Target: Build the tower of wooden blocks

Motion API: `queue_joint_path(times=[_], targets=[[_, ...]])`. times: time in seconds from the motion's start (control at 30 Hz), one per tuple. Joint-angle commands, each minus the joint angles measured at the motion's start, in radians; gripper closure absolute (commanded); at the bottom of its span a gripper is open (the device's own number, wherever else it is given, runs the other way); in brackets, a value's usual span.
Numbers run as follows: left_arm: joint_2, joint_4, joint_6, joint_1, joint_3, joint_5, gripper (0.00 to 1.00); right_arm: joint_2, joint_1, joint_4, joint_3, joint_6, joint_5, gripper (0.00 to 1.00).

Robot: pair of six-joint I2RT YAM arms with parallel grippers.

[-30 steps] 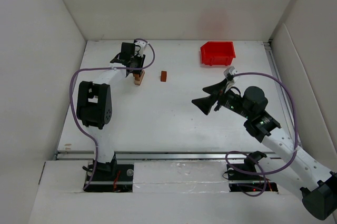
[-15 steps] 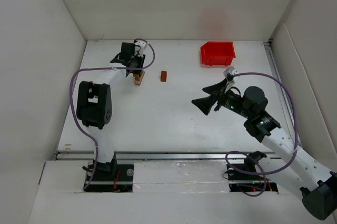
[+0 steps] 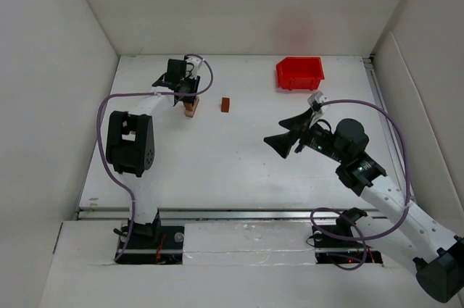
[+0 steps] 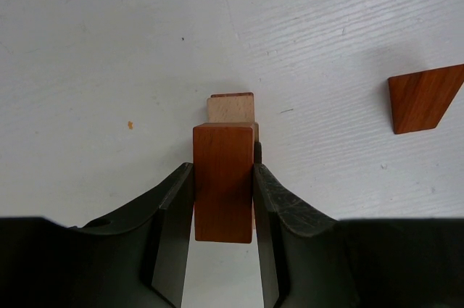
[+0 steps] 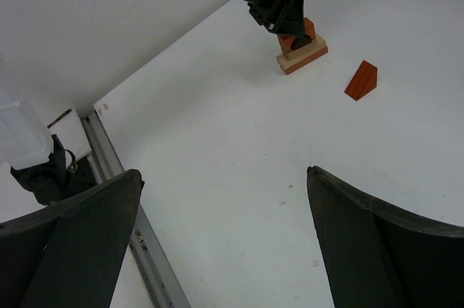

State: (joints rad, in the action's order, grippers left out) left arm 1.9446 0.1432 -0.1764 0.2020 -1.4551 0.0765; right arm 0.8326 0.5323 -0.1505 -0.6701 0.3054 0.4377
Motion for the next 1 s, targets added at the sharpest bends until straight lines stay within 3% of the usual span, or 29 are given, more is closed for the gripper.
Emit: queue_joint_path(times=[0.0, 0.33, 0.73, 0.97], targets=[[0.001, 0.018, 0.011, 0.002, -0.040, -0.006, 0.74, -0.006, 0.011, -0.064, 0.003, -0.011, 0.009, 0.00], [-0.006, 0.018, 0.017, 0.002, -0.040, -0.015, 0.64, -0.007, 0.011, -0.063, 0.001, -0.012, 0.012, 0.00], [-0.042, 0.021, 0.029, 0.002, -0.045, -0.003, 0.40, 0.000, 0.011, -0.061, 0.000, -0.012, 0.016, 0.00], [-0.139, 0.002, 0.049, 0.002, -0.048, 0.057, 0.17, 0.007, 0.011, -0.063, 0.003, -0.014, 0.009, 0.00]])
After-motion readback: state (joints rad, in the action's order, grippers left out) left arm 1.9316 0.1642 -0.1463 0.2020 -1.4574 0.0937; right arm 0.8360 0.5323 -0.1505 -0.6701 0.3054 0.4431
